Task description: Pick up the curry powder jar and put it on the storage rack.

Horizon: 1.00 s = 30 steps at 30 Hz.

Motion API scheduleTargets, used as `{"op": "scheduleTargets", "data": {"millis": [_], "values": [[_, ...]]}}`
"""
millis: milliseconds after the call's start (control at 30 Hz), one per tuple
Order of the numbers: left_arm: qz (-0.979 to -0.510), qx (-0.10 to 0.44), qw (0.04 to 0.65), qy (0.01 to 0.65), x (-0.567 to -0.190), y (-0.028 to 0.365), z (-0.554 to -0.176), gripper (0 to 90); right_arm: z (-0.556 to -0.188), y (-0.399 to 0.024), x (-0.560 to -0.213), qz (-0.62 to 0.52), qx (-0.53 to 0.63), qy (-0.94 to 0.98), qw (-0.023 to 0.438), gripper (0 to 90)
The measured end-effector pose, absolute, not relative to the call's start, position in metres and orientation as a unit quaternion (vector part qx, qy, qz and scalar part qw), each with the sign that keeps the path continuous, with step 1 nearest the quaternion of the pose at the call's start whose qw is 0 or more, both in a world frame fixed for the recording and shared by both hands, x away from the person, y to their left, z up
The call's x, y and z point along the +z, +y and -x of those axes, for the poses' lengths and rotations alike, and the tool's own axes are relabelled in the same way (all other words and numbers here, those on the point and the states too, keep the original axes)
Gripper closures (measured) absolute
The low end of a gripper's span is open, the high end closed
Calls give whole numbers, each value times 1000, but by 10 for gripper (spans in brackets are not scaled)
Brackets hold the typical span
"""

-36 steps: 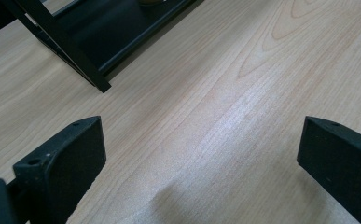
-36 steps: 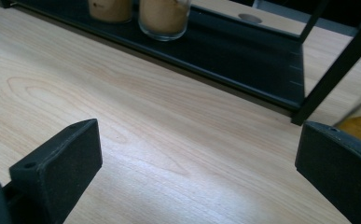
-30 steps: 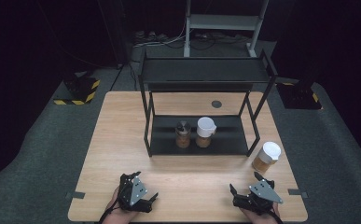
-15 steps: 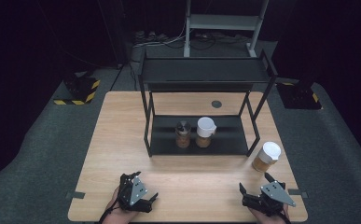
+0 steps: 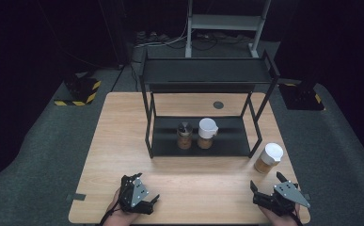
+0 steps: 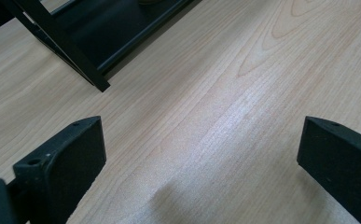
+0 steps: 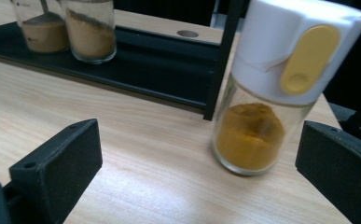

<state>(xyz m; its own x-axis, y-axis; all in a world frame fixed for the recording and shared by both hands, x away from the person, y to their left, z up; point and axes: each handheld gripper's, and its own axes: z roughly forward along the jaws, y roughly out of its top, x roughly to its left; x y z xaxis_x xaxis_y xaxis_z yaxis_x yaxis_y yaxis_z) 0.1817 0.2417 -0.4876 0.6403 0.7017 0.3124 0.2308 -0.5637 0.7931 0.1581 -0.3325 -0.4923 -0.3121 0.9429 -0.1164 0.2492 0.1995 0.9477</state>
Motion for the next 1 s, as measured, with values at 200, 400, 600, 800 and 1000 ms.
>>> {"op": "scheduleTargets", "data": {"millis": [200,400,600,800,1000], "values": [[-825,317,372,283,-488,241,-182,15,-160,-335,-489,-446,455,665,391,0],[-825,317,372,283,-488,241,-181,15,-164,-338,-488,-450,457,658,394,0],[-825,320,371,282,-488,241,-181,15,-169,-341,-488,-461,462,649,392,0],[-825,319,371,282,-488,241,-181,15,-178,-341,-488,-467,460,644,394,0],[-826,319,372,279,-488,242,-181,15,-188,-342,-488,-475,466,635,392,0]]}}
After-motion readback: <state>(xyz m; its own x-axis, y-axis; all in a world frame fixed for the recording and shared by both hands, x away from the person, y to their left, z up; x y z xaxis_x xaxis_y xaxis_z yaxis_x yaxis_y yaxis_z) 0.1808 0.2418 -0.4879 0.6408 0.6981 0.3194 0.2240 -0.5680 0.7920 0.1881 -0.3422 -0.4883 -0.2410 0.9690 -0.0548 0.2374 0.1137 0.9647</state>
